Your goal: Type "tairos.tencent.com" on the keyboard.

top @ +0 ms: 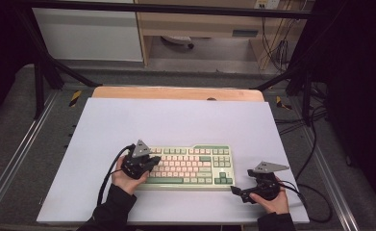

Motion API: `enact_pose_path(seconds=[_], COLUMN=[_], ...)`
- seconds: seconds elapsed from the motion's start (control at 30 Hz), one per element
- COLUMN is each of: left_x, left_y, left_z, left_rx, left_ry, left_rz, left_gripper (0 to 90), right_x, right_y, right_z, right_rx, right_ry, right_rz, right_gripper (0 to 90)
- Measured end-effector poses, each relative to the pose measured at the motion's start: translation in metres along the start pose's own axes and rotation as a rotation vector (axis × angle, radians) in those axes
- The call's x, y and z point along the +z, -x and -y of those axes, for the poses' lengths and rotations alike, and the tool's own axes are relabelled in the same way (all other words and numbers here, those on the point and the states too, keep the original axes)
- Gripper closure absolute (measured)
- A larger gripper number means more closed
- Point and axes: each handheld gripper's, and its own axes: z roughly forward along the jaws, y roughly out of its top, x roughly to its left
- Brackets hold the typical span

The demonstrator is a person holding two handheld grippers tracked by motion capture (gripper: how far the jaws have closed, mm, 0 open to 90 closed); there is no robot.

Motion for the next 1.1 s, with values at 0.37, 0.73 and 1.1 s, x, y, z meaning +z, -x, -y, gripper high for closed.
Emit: enact_pose_path(seconds=[0.37, 0.73, 1.1], left_x=[0.008, 0.014, 0.017], left_y=[0.001, 0.001, 0.001], left_z=[0.003, 0.004, 0.006], left_rx=[0.009, 0.010, 0.010], left_ry=[-0.011, -0.017, -0.015], left_rz=[0.002, -0.007, -0.003], left_gripper=[89.9, 89.8, 89.8], right_x=[0.000, 0.001, 0.001], right_y=[0.000, 0.000, 0.000], right_z=[0.000, 0.000, 0.000], right_rx=[-0.001, -0.002, -0.006], right_ry=[-0.002, -0.006, -0.005], right_rz=[-0.001, -0.001, -0.001], right_gripper=[0.5, 0.5, 0.5])
